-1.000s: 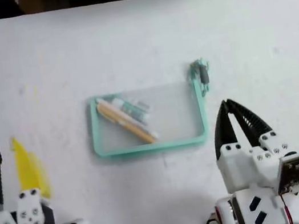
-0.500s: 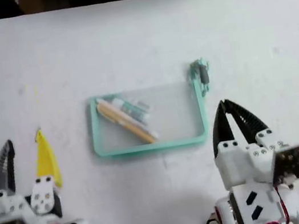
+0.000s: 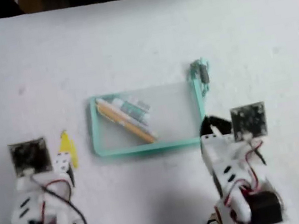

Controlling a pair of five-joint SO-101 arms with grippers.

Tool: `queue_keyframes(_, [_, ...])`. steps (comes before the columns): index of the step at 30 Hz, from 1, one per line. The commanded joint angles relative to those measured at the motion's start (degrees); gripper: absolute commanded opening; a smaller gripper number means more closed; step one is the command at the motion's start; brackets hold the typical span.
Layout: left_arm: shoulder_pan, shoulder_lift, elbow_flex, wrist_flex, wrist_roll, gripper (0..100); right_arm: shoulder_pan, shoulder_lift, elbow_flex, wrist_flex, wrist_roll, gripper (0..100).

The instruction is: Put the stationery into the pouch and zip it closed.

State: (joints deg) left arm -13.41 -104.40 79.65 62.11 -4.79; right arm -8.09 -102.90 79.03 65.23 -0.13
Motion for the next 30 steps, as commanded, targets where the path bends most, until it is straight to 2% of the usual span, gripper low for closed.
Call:
queue_keyframes(1, [-0.2, 0.0, 11.9, -9.8, -6.2, 18, 0.0, -0.4, 8.5, -6.5, 0.6, 1.8])
queue_keyframes(4, [-0.2, 0.0, 17.5, -13.7, -8.8, 18, 0.0, -0.4, 17.8, -14.4, 0.7, 1.8])
queue_keyframes(13, [-0.2, -0.2, 17.3, -5.7, -9.6, 18, 0.0, 0.2, 17.8, -15.4, 0.6, 1.8])
queue_keyframes(16, [-0.2, -0.2, 17.3, -1.4, -9.6, 18, -0.3, 0.2, 17.8, -10.1, 0.8, 1.8])
queue_keyframes(21, [-0.2, -0.2, 17.3, 6.2, -9.6, 18, 0.0, -0.1, 17.8, 7.2, 0.8, 1.7])
queue_keyframes(23, [-0.4, -0.2, 17.3, 12.1, -9.2, 18, 0.0, 0.3, 17.8, 7.0, 0.5, 1.6])
queue_keyframes(24, [-1.0, -0.2, 17.3, 11.6, -9.1, 17, 0.0, 0.3, 17.8, 7.0, 0.6, 1.6])
queue_keyframes(28, [-2.2, 0.0, 17.3, 11.3, -9.5, 1, -0.4, 0.2, 17.8, 7.1, 0.8, 1.6])
queue_keyframes(30, [-1.8, 0.0, 17.3, 11.3, -9.4, 5, -0.4, 0.2, 17.8, 7.1, 0.8, 1.6])
